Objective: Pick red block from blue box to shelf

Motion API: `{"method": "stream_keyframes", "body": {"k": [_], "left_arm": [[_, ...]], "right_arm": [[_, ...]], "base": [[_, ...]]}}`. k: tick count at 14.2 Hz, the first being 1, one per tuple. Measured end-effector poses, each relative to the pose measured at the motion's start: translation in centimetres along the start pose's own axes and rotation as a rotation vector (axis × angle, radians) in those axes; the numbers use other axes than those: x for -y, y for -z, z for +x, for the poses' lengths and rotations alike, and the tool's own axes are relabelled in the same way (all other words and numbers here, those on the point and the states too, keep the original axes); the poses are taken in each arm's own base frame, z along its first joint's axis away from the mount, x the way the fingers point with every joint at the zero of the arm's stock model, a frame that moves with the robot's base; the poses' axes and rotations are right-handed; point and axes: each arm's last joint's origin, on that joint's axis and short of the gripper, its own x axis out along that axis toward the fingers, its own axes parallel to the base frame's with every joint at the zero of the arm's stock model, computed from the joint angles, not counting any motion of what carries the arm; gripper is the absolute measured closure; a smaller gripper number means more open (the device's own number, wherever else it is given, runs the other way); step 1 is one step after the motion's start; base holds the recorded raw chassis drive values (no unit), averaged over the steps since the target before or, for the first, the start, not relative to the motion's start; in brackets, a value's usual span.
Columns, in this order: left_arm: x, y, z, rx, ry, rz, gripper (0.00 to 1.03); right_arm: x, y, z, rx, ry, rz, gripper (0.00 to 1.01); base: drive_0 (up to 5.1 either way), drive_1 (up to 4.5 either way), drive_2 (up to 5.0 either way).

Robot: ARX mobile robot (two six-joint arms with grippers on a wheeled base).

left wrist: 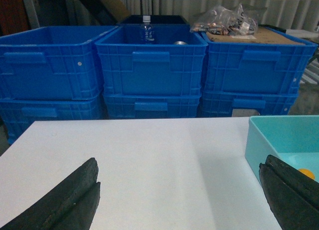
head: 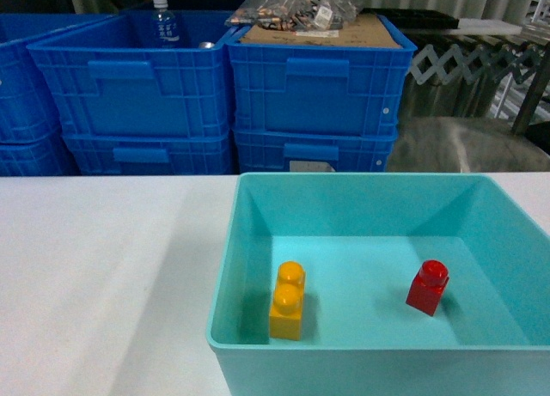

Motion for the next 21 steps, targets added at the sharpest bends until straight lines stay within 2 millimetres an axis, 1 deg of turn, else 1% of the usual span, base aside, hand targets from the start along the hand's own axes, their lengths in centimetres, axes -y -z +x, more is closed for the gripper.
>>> {"method": "stream_keyframes", "body": {"k": [21], "left_arm": [[0.00, 0.00, 0.00, 0.000, 0.000, 0.000, 0.05]], "right_arm": [[0.00, 0.00, 0.00, 0.000, 0.000, 0.000, 0.03]], "base": [[0.0, 0.00, 0.0]]}}
